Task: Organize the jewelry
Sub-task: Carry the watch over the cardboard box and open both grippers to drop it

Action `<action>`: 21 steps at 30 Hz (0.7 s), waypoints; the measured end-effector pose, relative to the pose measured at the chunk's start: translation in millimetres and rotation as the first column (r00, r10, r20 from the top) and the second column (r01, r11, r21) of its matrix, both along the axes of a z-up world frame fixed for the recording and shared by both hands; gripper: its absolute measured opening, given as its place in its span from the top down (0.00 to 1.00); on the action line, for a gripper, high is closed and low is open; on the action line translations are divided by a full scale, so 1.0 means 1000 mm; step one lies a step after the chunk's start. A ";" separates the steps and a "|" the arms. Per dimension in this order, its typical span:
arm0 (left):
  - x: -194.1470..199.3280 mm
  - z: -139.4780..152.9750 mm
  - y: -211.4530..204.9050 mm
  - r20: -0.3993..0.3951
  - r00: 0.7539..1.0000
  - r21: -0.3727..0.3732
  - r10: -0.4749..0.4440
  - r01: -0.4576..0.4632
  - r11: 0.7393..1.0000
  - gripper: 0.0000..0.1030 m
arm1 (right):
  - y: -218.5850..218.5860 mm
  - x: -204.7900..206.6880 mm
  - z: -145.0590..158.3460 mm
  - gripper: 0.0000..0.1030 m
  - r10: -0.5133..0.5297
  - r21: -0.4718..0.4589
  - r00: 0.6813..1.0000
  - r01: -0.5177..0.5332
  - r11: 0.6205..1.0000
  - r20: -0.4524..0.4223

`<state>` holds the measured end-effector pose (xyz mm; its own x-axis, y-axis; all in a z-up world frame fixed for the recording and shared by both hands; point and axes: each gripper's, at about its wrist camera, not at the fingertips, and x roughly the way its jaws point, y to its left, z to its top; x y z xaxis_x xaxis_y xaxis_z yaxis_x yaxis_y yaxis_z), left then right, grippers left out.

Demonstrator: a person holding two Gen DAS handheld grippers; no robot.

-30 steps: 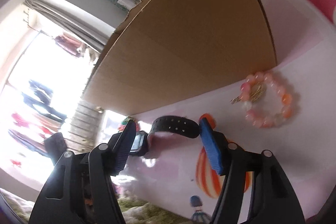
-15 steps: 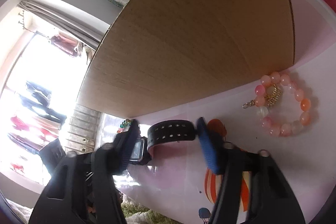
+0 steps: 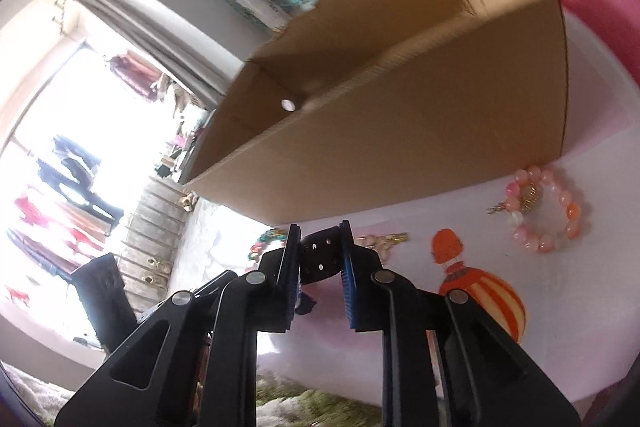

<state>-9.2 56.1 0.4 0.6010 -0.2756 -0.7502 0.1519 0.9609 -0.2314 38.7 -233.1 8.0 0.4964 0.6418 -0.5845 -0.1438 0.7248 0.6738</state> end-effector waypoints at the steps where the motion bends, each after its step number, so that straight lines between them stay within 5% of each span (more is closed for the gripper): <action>1: -0.001 0.005 0.001 0.008 1.000 -0.006 -0.005 0.005 1.000 0.96 | 0.001 -0.002 0.008 0.82 0.007 -0.005 1.000 -0.007 1.000 0.016; 8: -0.002 0.074 0.005 0.149 0.988 -0.021 -0.040 0.043 0.999 0.96 | 0.004 0.001 0.077 0.82 0.043 0.007 0.985 -0.045 0.999 0.165; 13: 0.047 0.125 -0.008 0.272 0.958 0.057 -0.090 0.077 0.995 0.96 | -0.004 0.060 0.108 0.82 0.067 -0.005 0.975 -0.068 0.998 0.211; 16: 0.096 0.134 -0.022 0.260 0.958 0.084 -0.124 0.105 0.991 0.96 | -0.012 0.118 0.102 0.82 0.070 -0.032 0.987 -0.066 0.997 0.144; 21: 0.187 0.116 -0.050 0.123 0.978 0.154 -0.168 0.149 0.977 0.96 | -0.017 0.202 0.068 0.82 0.058 -0.087 0.998 -0.061 0.994 -0.031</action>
<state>178.3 6.6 115.9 0.6562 -0.2712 -0.7041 0.3253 0.9437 -0.0603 240.5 -249.8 76.4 0.4409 0.6157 -0.6532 -0.1700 0.7718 0.6127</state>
